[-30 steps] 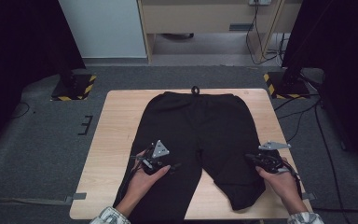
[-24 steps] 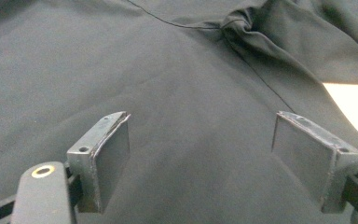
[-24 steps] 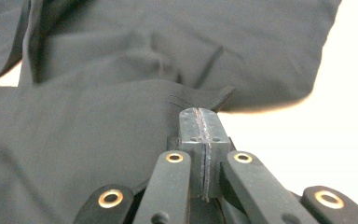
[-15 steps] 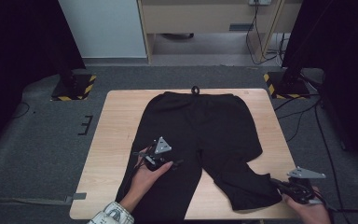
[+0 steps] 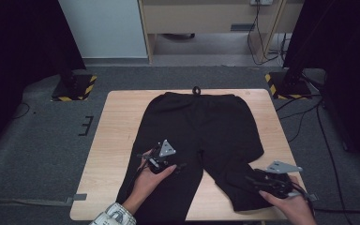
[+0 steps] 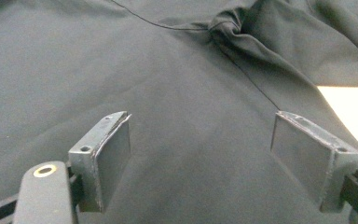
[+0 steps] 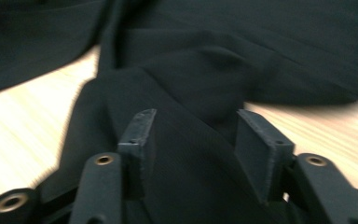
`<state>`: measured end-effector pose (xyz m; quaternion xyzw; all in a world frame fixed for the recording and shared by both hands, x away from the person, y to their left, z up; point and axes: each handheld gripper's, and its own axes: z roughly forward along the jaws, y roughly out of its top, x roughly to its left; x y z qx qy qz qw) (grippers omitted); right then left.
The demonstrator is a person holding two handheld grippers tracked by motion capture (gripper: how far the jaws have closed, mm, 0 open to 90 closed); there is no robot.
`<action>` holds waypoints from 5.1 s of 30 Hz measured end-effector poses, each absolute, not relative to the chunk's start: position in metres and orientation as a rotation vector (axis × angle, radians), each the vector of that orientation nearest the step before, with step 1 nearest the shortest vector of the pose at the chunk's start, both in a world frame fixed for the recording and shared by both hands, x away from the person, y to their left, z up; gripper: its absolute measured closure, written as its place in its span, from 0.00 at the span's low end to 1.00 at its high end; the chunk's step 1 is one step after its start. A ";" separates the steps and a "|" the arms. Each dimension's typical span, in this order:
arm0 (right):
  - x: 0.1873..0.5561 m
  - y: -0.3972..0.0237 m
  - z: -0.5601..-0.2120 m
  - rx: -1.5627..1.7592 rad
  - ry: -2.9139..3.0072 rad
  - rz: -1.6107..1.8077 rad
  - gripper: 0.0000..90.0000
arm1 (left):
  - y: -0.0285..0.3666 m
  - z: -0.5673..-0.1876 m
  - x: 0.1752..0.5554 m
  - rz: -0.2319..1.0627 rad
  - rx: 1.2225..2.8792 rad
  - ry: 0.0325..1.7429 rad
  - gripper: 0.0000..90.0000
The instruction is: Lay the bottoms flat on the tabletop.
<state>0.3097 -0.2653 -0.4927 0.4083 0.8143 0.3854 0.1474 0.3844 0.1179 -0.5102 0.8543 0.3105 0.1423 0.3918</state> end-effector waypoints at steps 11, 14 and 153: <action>0.323 -0.203 -0.510 0.960 2.476 0.958 0.65 | 0.115 -0.508 0.382 0.371 2.168 0.765 0.21; 0.326 -0.210 -0.509 1.010 2.450 0.935 0.89 | 0.114 -0.508 0.382 0.369 2.163 0.767 0.21; 0.318 -0.298 -0.483 1.275 2.381 1.113 0.64 | 0.046 -0.501 0.406 0.408 2.079 0.716 0.60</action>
